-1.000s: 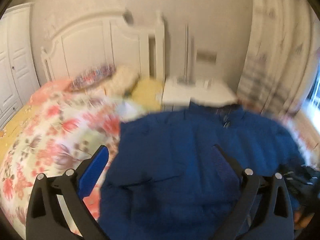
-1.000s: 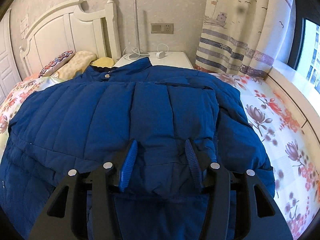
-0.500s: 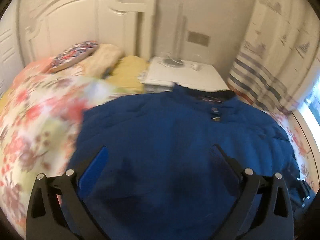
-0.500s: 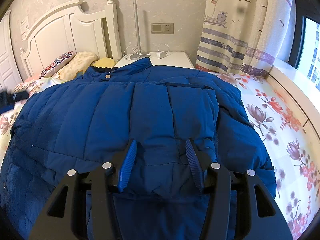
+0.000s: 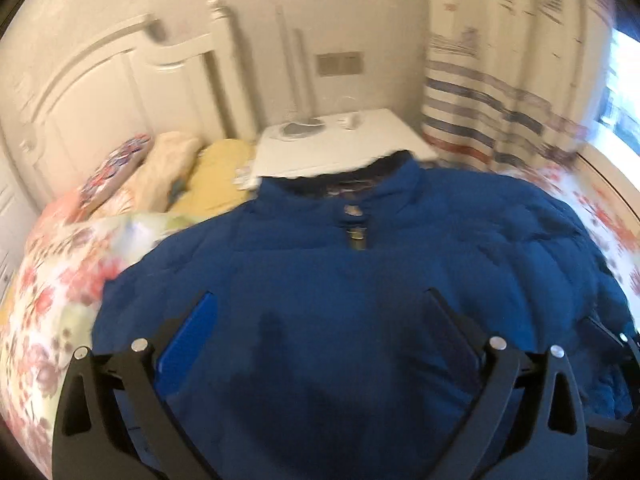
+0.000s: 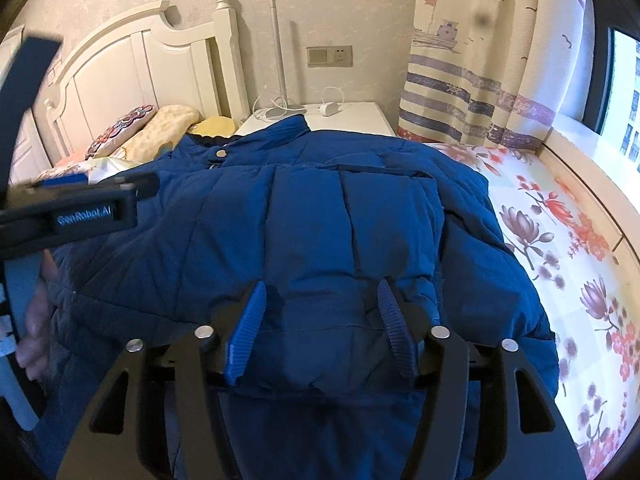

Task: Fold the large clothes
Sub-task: 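Lift the hem with both tools and fold it toward the collar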

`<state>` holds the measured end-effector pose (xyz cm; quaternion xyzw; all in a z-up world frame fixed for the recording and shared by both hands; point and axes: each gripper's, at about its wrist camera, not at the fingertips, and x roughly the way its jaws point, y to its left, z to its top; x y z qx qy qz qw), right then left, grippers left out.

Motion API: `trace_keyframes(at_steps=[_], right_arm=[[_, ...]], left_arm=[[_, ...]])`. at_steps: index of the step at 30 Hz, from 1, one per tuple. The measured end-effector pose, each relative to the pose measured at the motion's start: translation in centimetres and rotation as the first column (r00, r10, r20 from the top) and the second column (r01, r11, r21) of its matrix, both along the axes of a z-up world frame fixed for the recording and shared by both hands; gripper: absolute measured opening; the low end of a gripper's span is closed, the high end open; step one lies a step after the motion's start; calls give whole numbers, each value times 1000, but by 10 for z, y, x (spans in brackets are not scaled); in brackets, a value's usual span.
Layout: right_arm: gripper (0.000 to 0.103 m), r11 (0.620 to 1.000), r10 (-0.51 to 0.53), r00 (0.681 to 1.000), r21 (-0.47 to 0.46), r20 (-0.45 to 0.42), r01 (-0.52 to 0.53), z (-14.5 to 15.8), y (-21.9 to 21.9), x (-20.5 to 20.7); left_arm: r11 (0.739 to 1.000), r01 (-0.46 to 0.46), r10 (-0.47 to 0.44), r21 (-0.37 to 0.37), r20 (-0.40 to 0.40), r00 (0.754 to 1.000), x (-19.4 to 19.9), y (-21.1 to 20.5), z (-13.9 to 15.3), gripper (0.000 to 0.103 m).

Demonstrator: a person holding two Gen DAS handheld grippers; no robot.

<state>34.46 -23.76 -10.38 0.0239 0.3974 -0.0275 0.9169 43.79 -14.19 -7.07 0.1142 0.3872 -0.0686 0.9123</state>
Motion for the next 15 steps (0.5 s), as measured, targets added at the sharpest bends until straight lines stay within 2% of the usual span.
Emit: trace_keyframes(at_steps=[2,3,4,7,9,12,13,14,15], right_arm=[[58,1000,0,1000,5,1,0,0,0,0],[58,1000,1,1000,8,3,-1,0,0,0],[58,1000,1,1000,8,3,-1,0,0,0],[59,1000,3,1000,8,1,-3,0,0,0],[60,1000,2,1000,13,1,-2,0,1,0],[60,1000,2,1000,12,1,-2,0,1,-1],[60,1000,2,1000,11,1,-2,0,0,-1],[60,1000,2,1000,12,1,-2,0,0,-1],[60,1000,2,1000,12,1,-2,1,0,-1]], left_arm=[[999,40,-38,13,-110,993,12,-8,-24,101],[999,41,-39,14,-122,992,15,-8,-32,101],[998,54,-55,-18,-95,994,15,-4,-35,101],[996,56,-65,-69,-138,988,20,9,-25,101],[993,22,-33,-113,-96,995,22,28,-9,101],[981,-124,122,-146,-22,992,37,78,15,101],[969,-198,194,-147,-39,980,47,100,14,101],[954,-263,252,-144,-92,963,60,121,6,101],[943,-307,283,-125,-183,942,73,139,-11,101]])
